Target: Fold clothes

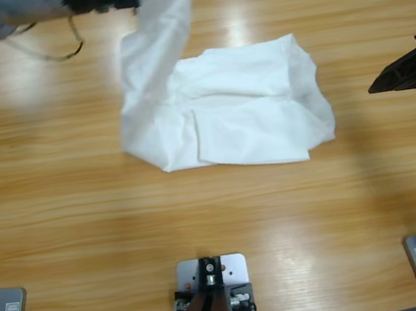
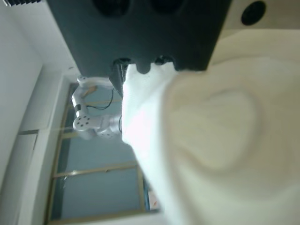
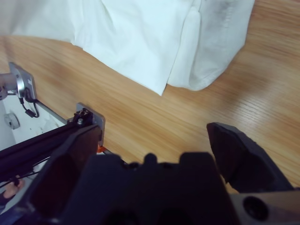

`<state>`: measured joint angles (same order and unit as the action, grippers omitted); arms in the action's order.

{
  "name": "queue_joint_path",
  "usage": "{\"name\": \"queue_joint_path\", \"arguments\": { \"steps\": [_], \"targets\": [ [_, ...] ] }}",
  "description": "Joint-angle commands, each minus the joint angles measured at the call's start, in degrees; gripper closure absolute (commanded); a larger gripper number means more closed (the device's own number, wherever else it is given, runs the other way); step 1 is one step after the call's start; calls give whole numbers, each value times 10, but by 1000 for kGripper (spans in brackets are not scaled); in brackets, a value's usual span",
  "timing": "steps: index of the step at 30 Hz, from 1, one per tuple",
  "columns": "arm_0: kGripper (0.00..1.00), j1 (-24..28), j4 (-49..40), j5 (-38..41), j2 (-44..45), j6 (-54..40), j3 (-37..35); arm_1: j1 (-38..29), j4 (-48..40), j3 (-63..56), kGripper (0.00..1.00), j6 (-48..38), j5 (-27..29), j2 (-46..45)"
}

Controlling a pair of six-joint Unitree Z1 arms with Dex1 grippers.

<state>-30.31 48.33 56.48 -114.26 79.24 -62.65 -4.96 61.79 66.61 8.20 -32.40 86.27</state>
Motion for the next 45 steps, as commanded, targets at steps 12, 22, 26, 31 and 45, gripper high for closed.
{"name": "queue_joint_path", "arguments": {
  "steps": [12,22,26,31,45],
  "targets": [
    [1000,-91,-109,-17,-173,-27,-169,7,-5,-18,80,7,-12,-35],
    [19,-136,-109,30,-229,-18,-232,7,-7,-20,80,8,-12,-32],
    [4,-135,-108,33,-226,-19,-240,7,-7,-20,79,8,-12,-32],
    [4,-134,-109,38,-229,-18,-243,7,-8,-20,79,7,-13,-35],
    [4,-144,-128,86,-306,23,-341,7,-8,-22,82,7,-12,-38]
  ]
}}
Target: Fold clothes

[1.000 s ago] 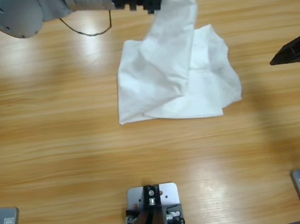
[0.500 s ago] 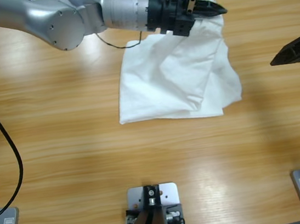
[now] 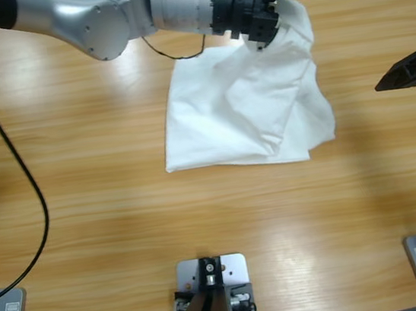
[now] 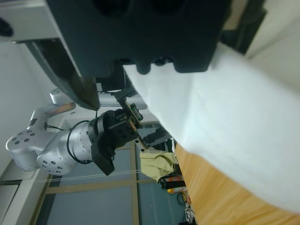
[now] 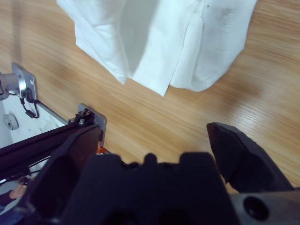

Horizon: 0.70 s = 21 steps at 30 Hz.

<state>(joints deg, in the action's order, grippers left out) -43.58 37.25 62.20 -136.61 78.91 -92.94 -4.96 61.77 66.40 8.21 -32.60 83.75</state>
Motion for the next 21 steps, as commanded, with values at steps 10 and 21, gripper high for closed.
{"name": "queue_joint_path", "arguments": {
  "steps": [10,21],
  "targets": [
    [4,-23,-17,44,-133,68,-127,7,-14,-21,82,7,-11,-1],
    [4,-23,-17,57,-139,79,-130,7,-16,-21,82,7,-11,1]
  ]
}}
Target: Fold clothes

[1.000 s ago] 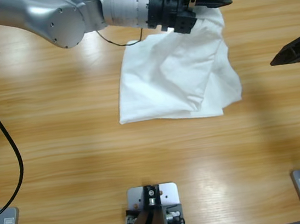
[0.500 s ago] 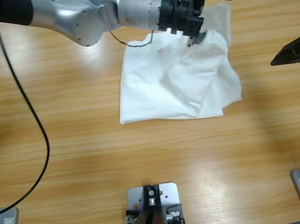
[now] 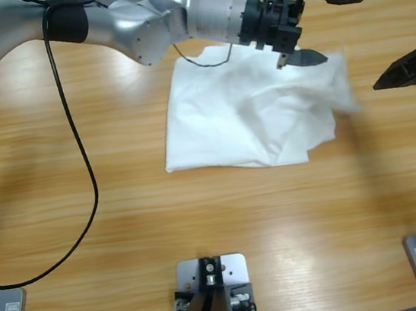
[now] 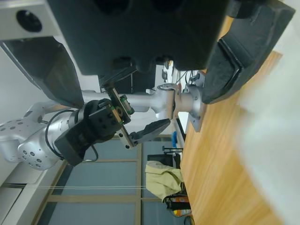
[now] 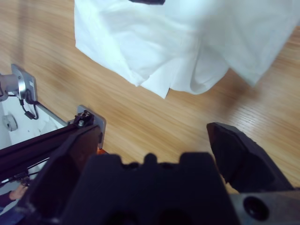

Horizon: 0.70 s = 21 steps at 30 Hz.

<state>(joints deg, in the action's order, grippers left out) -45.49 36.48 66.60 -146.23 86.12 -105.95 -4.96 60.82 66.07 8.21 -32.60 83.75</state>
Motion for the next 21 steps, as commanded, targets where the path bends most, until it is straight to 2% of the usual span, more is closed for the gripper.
{"name": "queue_joint_path", "arguments": {
  "steps": [1,5,8,11,14,21],
  "targets": [
    [4,-3,-9,14,-39,7,0,7,-6,-18,82,7,-11,1],
    [4,22,-7,25,10,2,12,7,-6,-18,80,7,-12,-2],
    [4,64,-9,26,89,-44,69,7,-6,-18,78,8,-16,-4],
    [4,90,-9,25,154,-97,172,7,-6,-18,78,8,-16,-6],
    [4,108,-10,17,203,-151,305,7,-5,-19,78,8,-17,-9],
    [4,178,-20,-35,327,-259,567,7,-6,-20,78,8,-19,-10]
  ]
}}
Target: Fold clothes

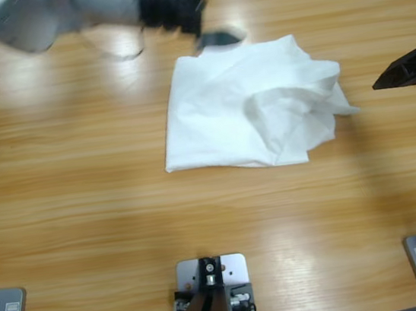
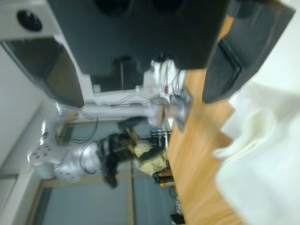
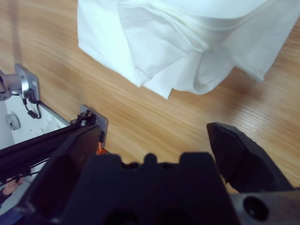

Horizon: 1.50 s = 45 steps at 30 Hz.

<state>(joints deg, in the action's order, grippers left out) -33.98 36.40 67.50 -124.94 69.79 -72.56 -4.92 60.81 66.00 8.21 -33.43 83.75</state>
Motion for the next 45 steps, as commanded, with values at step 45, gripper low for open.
{"name": "queue_joint_path", "arguments": {
  "steps": [45],
  "targets": [
    [0,197,-946,-612,422,-551,39,-212,-18,366,0,-97,71,459]
  ]
}}
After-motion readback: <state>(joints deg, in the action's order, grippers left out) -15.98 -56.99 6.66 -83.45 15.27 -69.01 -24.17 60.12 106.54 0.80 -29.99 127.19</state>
